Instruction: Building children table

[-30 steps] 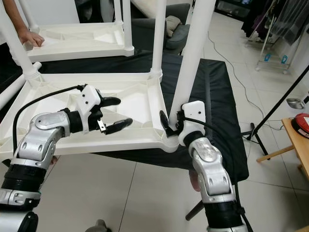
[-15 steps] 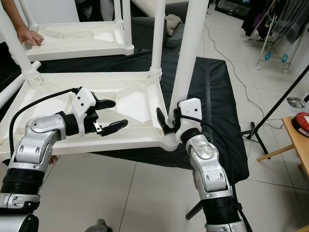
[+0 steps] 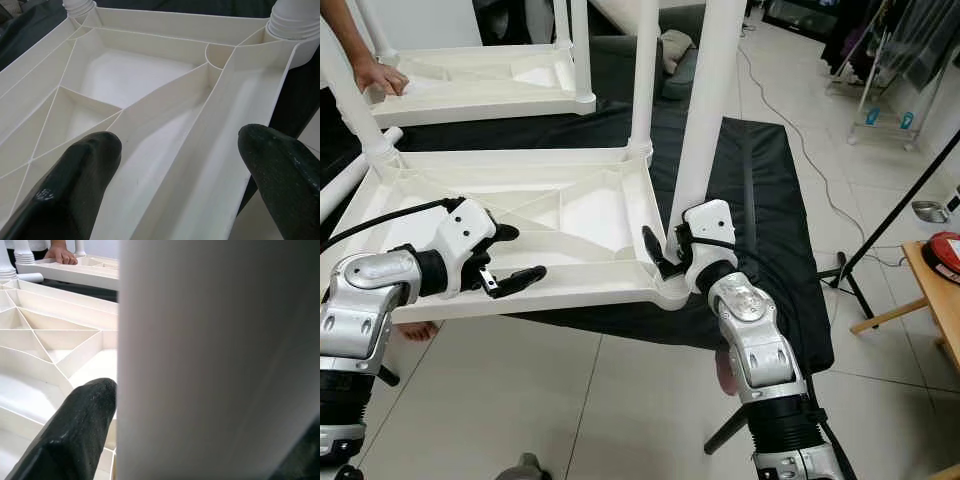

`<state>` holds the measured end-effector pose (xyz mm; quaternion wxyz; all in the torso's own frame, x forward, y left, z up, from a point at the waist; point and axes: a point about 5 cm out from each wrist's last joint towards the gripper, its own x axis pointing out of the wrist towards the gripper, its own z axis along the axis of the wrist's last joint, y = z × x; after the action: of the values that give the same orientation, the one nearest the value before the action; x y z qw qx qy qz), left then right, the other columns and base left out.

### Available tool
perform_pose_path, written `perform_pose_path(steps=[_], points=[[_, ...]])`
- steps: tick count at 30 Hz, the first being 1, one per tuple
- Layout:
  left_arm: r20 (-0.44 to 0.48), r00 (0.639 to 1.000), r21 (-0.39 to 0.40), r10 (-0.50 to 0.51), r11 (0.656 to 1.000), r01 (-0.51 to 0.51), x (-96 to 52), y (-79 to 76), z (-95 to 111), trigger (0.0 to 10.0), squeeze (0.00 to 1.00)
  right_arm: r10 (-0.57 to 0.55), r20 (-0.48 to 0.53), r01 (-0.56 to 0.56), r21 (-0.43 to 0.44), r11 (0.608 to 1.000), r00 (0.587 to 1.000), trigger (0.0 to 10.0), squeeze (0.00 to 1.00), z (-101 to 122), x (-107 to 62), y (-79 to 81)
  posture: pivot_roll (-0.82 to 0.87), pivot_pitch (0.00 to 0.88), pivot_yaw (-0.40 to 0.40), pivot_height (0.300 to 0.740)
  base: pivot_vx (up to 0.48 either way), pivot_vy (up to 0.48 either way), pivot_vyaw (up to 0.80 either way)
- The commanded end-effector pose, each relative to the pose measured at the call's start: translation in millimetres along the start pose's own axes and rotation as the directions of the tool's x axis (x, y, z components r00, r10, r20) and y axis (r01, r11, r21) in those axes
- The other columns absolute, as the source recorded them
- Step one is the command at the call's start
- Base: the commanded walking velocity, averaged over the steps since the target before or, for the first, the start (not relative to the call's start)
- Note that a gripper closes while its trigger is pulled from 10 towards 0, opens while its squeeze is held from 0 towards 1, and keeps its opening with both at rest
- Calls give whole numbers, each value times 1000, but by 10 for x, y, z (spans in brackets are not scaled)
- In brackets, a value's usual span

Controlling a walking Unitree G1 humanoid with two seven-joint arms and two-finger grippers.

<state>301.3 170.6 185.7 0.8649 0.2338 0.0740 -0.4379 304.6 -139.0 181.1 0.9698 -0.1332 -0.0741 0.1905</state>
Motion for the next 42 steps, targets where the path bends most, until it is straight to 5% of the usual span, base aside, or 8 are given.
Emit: perform_pose_path(steps=[1, 42], points=[[31, 966, -5, 257, 966, -257, 55, 115, 46, 10000, 0, 9, 9, -9, 0, 1000, 1000, 10000, 0, 10, -1, 23, 153, 52, -135, 740, 0, 0, 0], [31, 966, -5, 257, 966, -257, 55, 115, 46, 10000, 0, 9, 9, -9, 0, 1000, 1000, 10000, 0, 10, -1, 23, 153, 52, -135, 740, 0, 0, 0]])
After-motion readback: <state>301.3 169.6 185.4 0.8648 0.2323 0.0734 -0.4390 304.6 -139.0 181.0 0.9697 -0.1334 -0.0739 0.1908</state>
